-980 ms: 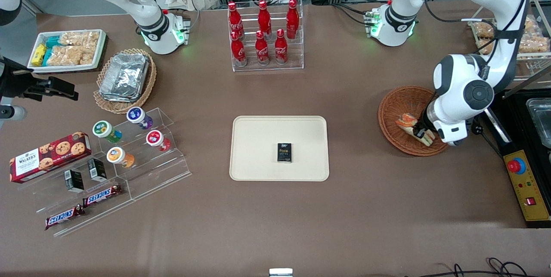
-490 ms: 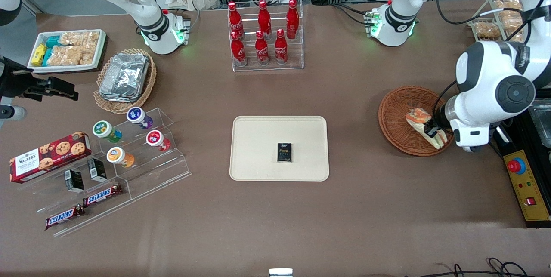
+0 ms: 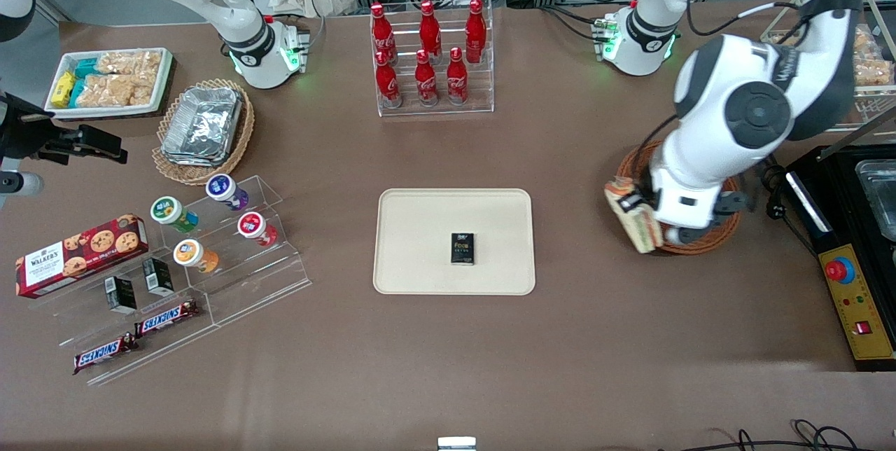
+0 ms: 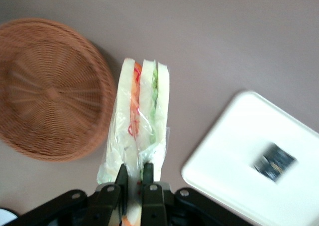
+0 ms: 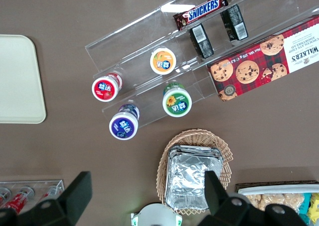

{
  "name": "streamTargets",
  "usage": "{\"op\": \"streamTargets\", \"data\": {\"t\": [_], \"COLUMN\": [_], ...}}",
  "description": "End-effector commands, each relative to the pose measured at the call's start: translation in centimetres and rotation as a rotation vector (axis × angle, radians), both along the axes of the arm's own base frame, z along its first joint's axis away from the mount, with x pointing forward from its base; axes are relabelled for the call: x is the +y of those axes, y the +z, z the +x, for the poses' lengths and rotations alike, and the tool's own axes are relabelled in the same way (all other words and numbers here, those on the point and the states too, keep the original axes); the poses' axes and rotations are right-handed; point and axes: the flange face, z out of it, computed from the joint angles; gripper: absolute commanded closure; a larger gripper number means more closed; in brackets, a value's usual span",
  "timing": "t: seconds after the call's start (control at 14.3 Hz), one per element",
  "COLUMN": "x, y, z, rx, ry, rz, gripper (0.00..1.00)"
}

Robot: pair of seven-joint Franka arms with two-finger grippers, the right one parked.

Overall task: Place sandwich from basket to tray
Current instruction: 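Lift the sandwich and carry it with the left gripper to the white tray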

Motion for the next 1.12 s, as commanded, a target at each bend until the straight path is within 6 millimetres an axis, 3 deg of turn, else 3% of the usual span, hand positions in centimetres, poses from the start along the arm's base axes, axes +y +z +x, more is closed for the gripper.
{"op": "streamTargets", "data": {"t": [0.0, 0.14, 0.49, 0.7, 0.91, 0.98, 1.05], "x": [-5.4, -9.2, -15.0, -16.3, -16.4, -16.3, -16.4], "y": [-2.6, -5.5, -14.8, -19.1, -21.1, -21.0, -20.8], "z": [1.3, 0.7, -0.8, -1.3, -2.1, -2.1, -2.2], "rx": [-0.006, -0.035, -0.054, -0.050, -0.023, -0.021, -0.022], "ry": [-0.133, -0.196, -0.331, -0.377, -0.449, -0.450, -0.437], "rz": [-0.084, -0.112, -0.090, -0.083, -0.072, -0.069, -0.066], "gripper": [1.00, 1.00, 1.00, 1.00, 1.00, 0.43, 0.01]}}
